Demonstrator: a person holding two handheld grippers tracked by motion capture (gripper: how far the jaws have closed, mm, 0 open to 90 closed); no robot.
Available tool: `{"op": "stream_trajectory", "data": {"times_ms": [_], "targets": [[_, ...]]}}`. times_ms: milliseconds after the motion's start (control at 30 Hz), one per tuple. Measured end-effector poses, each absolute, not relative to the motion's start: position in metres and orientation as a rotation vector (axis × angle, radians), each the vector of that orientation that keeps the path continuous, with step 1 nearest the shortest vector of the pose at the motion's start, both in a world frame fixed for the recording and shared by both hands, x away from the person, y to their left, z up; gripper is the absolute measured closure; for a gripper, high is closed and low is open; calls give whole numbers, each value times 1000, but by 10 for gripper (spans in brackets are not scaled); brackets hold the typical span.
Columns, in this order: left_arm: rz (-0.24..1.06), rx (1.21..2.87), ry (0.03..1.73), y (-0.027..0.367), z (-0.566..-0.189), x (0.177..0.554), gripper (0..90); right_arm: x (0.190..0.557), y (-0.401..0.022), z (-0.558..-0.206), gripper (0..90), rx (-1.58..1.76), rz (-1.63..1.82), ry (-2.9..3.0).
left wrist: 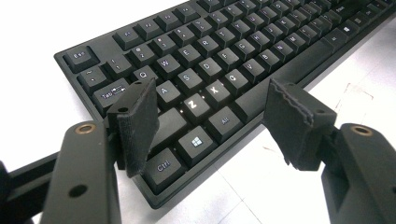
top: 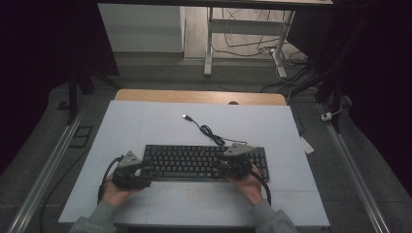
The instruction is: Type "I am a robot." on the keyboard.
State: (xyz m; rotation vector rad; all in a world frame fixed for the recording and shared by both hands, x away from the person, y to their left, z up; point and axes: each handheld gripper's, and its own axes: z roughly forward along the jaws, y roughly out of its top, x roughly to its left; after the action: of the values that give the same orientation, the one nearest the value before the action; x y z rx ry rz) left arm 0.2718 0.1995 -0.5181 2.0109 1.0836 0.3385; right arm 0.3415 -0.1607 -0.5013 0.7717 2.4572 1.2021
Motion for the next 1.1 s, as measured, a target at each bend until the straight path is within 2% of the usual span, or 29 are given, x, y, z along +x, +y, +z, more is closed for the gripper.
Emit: {"op": "stream_trajectory", "data": {"times_ms": [133, 367, 800, 1100], "targets": [[339, 2013, 1084, 200, -518, 272, 346, 338, -175, -500, 500, 776, 1214, 2430], [334, 2020, 1083, 199, -519, 272, 345, 335, -193, -499, 457, 784, 1225, 2410], [330, 2017, 1091, 200, -519, 272, 341, 330, -206, -499, 438, 794, 1227, 2397], [334, 2013, 1101, 209, -521, 266, 340, 315, -236, -495, 432, 828, 1198, 2360]]}}
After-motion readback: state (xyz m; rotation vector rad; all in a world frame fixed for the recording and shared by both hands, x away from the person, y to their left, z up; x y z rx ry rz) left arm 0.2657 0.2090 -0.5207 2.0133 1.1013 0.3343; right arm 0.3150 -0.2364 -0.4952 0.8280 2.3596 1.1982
